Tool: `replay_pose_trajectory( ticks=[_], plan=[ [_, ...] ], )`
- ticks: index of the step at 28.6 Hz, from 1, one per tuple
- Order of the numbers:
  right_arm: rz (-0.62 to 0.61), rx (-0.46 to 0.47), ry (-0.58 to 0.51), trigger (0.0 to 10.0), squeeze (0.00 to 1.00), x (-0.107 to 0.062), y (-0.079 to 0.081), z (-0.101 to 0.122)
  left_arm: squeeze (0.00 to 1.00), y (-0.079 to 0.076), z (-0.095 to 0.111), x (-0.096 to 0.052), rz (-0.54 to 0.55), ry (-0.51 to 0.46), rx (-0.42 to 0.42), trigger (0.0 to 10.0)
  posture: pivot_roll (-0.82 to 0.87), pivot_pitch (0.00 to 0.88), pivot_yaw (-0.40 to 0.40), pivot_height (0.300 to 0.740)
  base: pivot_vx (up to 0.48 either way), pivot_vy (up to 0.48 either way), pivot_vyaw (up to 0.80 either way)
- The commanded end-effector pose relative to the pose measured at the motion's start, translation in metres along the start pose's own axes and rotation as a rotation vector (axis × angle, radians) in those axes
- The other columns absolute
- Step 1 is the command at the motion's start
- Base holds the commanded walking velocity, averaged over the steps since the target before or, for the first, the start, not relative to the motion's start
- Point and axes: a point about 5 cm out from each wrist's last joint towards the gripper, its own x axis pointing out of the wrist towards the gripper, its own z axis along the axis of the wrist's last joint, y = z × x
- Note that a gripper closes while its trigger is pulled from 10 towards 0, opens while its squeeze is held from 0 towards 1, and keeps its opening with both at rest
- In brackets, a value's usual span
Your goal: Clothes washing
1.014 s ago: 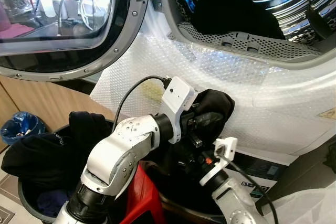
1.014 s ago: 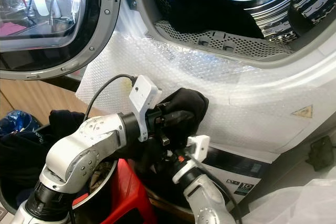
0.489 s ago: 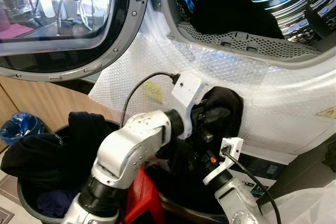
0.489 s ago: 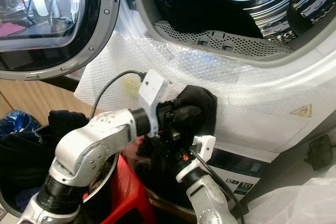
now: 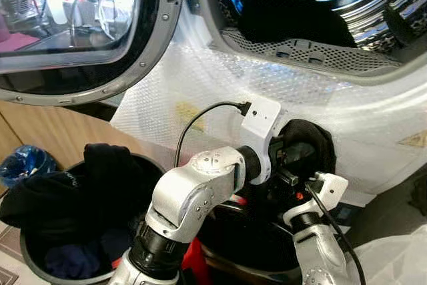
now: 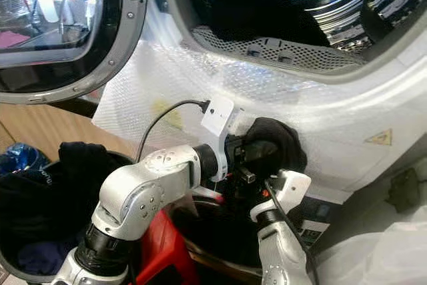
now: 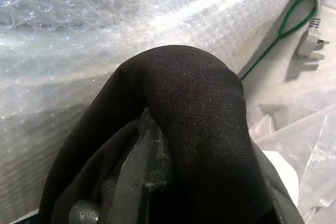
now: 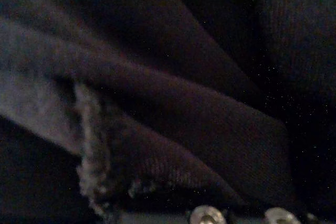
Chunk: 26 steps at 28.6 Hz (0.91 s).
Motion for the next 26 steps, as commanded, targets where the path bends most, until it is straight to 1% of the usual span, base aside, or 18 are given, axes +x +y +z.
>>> replay_pose_trajectory(
  ticks=[1, 4, 8, 12, 13, 14, 15, 16, 23, 24, 25, 26],
  plan=[
    [-0.021, 0.004, -0.023, 10.0, 1.0, 0.002, 0.006, -0.001, 0.0, -0.005, 0.011, 0.003, -0.019, -0.028, -0.019, 0.0, -0.05, 0.09, 0.006, 0.74, 0.0, 0.0, 0.0],
    [-0.064, -0.014, -0.005, 10.0, 1.0, 0.002, 0.001, -0.007, 0.0, -0.008, 0.015, 0.005, -0.029, -0.04, -0.023, 0.0, -0.05, 0.089, 0.007, 0.74, 0.0, 0.0, 0.0],
    [-0.107, -0.089, 0.056, 10.0, 1.0, -0.002, -0.007, -0.019, 0.0, -0.015, 0.02, 0.006, -0.062, -0.076, -0.043, 0.0, -0.05, 0.088, 0.008, 0.74, 0.0, 0.0, 0.0],
    [-0.132, -0.095, 0.06, 10.0, 1.0, -0.005, -0.012, -0.022, 0.0, -0.017, 0.021, 0.006, -0.073, -0.074, -0.047, 0.0, -0.05, 0.088, 0.008, 0.74, 0.0, 0.0, 0.0],
    [-0.138, -0.094, 0.059, 9.8, 1.0, -0.005, -0.013, -0.022, 0.0, -0.018, 0.021, 0.006, -0.075, -0.073, -0.049, 0.0, -0.05, 0.09, 0.008, 0.74, 0.0, 0.0, 0.0],
    [-0.146, -0.089, 0.055, 5.4, 1.0, -0.004, -0.013, -0.022, 0.0, -0.018, 0.021, 0.006, -0.079, -0.07, -0.054, 0.0, -0.05, 0.091, 0.008, 0.74, 0.0, 0.0, 0.0],
    [-0.146, -0.089, 0.055, 5.4, 1.0, -0.004, -0.013, -0.022, 0.0, -0.018, 0.021, 0.006, -0.079, -0.07, -0.054, 0.0, -0.05, 0.091, 0.008, 0.74, 0.0, 0.0, 0.0],
    [-0.149, -0.081, 0.048, 0.0, 1.0, -0.004, -0.013, -0.022, 0.0, -0.018, 0.021, 0.006, -0.084, -0.068, -0.054, 0.0, -0.05, 0.088, 0.008, 0.74, 0.0, 0.0, 0.0],
    [-0.141, -0.056, 0.028, 0.0, 1.0, -0.001, -0.011, -0.021, 0.0, -0.019, 0.021, 0.005, -0.095, -0.064, -0.053, 0.0, -0.05, 0.089, 0.009, 0.74, 0.0, 0.0, 0.0],
    [-0.141, -0.056, 0.029, 0.0, 0.59, -0.001, -0.011, -0.021, 0.0, -0.019, 0.02, 0.005, -0.095, -0.064, -0.053, 0.0, -0.05, 0.089, 0.009, 0.74, 0.0, 0.0, 0.0],
    [-0.143, -0.052, 0.027, 0.0, 0.02, -0.001, -0.011, -0.021, 0.0, -0.02, 0.02, 0.005, -0.096, -0.064, -0.053, 0.0, -0.05, 0.089, 0.009, 0.74, 0.0, 0.0, 0.0],
    [-0.144, -0.049, 0.025, 0.0, 0.02, -0.001, -0.011, -0.021, 0.0, -0.02, 0.02, 0.005, -0.097, -0.063, -0.053, 0.0, -0.05, 0.089, 0.009, 0.74, 0.0, 0.0, 0.0]
  ],
)
